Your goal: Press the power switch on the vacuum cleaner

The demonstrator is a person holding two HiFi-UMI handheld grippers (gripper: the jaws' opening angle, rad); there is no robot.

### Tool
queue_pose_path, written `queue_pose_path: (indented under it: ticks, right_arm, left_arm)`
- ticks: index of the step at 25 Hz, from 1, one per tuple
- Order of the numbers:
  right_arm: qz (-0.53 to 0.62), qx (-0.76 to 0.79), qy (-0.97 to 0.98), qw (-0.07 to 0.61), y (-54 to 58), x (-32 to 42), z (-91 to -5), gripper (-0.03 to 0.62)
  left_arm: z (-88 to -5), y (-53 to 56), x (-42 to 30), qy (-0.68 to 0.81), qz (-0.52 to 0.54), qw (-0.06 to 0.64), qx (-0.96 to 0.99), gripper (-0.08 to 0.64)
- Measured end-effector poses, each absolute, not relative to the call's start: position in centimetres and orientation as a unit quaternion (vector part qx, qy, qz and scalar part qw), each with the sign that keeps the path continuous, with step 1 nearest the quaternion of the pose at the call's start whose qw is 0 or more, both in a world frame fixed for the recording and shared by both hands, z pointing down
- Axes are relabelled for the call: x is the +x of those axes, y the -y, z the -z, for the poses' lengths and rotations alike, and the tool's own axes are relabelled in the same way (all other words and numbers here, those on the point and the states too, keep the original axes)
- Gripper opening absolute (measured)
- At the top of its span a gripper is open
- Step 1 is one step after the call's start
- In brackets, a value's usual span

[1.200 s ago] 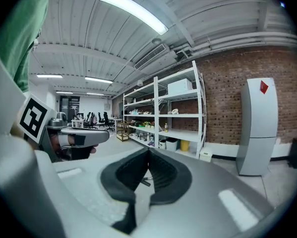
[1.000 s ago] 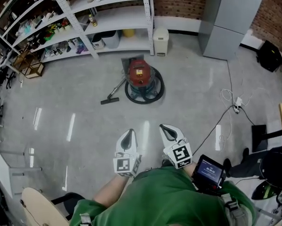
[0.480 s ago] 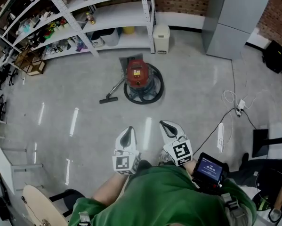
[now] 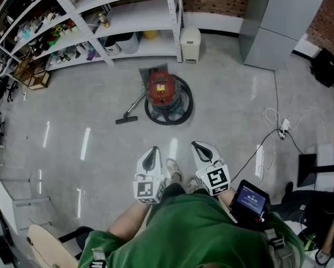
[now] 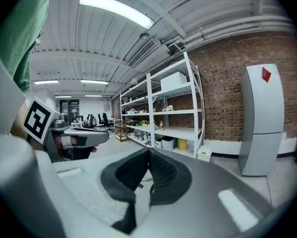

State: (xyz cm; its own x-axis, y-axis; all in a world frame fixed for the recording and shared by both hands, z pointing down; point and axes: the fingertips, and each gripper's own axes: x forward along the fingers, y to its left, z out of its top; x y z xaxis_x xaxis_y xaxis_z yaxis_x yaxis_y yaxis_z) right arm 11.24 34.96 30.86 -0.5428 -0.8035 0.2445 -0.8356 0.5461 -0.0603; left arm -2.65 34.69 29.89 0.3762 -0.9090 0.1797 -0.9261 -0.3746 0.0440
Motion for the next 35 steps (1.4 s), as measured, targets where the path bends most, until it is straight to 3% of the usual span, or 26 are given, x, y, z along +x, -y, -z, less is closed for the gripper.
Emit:
queue_pose_path:
  ticks: [35]
  right_arm:
    - [-0.058,0.497,0.858,0.121,-11.4,2.1,-30.9,0.003]
  left_arm:
    - [-32.5,-12.5,-12.8,0.553,-0.041,0.075,0.829,0.008]
